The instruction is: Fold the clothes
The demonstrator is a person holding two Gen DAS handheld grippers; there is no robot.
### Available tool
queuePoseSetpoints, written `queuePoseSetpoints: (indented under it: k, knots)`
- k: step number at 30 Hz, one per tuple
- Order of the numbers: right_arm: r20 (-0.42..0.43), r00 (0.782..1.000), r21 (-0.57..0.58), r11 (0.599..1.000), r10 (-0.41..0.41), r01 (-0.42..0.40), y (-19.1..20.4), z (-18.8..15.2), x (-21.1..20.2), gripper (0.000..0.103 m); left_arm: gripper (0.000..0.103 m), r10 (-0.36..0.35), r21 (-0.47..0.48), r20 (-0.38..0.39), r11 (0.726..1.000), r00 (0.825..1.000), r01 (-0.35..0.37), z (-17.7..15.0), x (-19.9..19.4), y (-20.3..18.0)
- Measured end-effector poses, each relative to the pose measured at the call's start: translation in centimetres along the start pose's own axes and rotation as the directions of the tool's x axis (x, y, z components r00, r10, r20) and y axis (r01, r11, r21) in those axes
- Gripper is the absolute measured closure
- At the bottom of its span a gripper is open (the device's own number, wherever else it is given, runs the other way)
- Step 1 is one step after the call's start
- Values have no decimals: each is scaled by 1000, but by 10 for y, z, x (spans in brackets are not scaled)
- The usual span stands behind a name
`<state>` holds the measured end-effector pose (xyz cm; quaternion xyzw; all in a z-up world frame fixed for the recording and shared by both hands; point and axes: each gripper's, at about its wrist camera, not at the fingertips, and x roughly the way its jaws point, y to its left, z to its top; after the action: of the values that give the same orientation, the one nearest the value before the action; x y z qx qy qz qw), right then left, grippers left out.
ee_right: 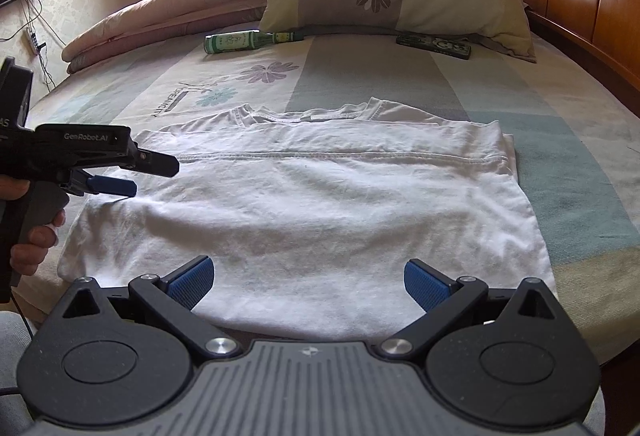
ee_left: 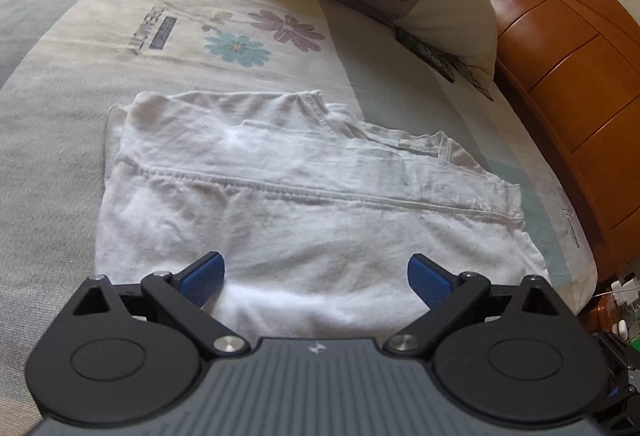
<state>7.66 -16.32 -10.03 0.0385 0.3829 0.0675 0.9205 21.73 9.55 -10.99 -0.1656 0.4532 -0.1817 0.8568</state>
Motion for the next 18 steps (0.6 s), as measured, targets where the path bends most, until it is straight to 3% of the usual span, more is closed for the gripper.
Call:
queuePoseSetpoints:
  k: [7,11,13,18]
  knots:
    - [4,1000,-43,999,-3,3,21,-1,-5,0,5,-87,-41,48,995,995,89,0,-21,18]
    - [5,1000,-66,998,-6,6,30,-1,-7,0,6,-61,-58,11,996,998,61,-4,-13,30]
    - [3,1000,-80,997,-9,9,33,-2,-8,0,5,-82,-61,18,995,996,83,-2,-19,35]
    - [9,1000,-84,996,-19,20,34,-3,-11,0,5,-130,-138,108,980,986,144,17,-46,62]
